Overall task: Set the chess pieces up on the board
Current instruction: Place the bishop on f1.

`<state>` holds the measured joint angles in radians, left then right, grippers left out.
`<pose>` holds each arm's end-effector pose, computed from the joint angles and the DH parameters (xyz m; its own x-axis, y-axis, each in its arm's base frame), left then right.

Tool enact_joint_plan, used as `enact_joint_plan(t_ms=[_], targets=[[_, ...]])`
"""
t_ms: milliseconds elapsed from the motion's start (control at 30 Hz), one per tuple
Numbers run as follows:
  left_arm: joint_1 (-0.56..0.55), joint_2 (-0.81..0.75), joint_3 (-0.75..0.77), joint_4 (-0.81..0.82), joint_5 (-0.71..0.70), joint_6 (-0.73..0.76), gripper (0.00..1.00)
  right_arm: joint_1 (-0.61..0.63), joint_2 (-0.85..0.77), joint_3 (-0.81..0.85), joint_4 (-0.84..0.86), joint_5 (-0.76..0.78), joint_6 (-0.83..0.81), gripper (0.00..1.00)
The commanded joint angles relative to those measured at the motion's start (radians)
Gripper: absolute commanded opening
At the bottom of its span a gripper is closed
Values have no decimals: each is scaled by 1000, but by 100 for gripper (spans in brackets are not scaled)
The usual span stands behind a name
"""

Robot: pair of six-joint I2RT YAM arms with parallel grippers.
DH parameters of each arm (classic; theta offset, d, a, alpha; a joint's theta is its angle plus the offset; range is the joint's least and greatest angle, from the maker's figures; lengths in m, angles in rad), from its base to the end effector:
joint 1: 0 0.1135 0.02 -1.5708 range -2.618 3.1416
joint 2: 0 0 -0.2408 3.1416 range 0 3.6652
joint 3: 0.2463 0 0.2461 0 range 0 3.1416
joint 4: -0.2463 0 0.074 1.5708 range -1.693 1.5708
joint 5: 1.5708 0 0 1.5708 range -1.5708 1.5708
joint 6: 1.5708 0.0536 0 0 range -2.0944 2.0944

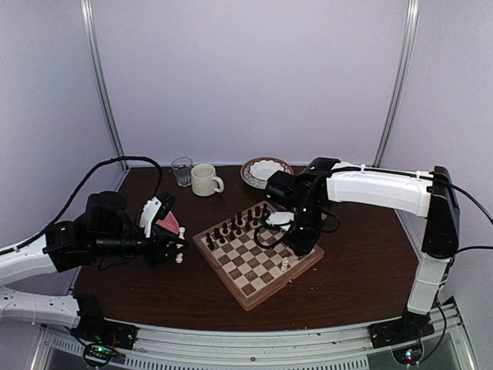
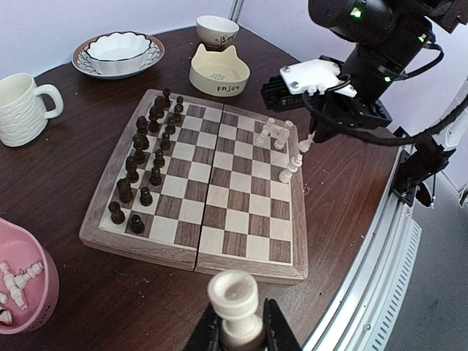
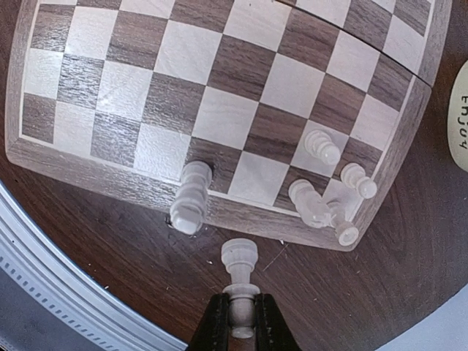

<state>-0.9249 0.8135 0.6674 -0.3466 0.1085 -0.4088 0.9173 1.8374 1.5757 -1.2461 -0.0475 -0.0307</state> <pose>0.1227 -0.1725 0.2529 -0.5996 0.1390 -0.7881 0.6680 0.6293 -0.3972 0.2032 0.2695 0.2147 -0.5821 -0.8106 -0.0644 -0.8131 0.5803 0.0454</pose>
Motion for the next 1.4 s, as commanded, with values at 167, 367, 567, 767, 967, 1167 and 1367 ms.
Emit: enact_joint_plan(t_ms=[167, 367, 567, 767, 967, 1167, 1367], targets=[[0, 11, -13, 42, 16, 18, 7, -31, 100, 74, -44, -21, -7, 0], [0, 28, -12, 50, 24, 18, 7, -44, 143, 99, -58, -25, -16, 0], [0, 31, -12, 53, 26, 18, 7, -53, 172, 108, -56, -29, -21, 0], [1, 35, -14, 55, 27, 18, 7, -57, 192, 124, -54, -33, -27, 0], [0, 44, -15, 62, 31, 18, 7, -57, 215, 140, -58, -36, -33, 0], [0, 49, -17, 68, 31, 20, 7, -61, 225, 147, -55, -37, -38, 1], [1, 52, -15, 67, 35, 19, 7, -62, 233, 149, -51, -39, -38, 5]])
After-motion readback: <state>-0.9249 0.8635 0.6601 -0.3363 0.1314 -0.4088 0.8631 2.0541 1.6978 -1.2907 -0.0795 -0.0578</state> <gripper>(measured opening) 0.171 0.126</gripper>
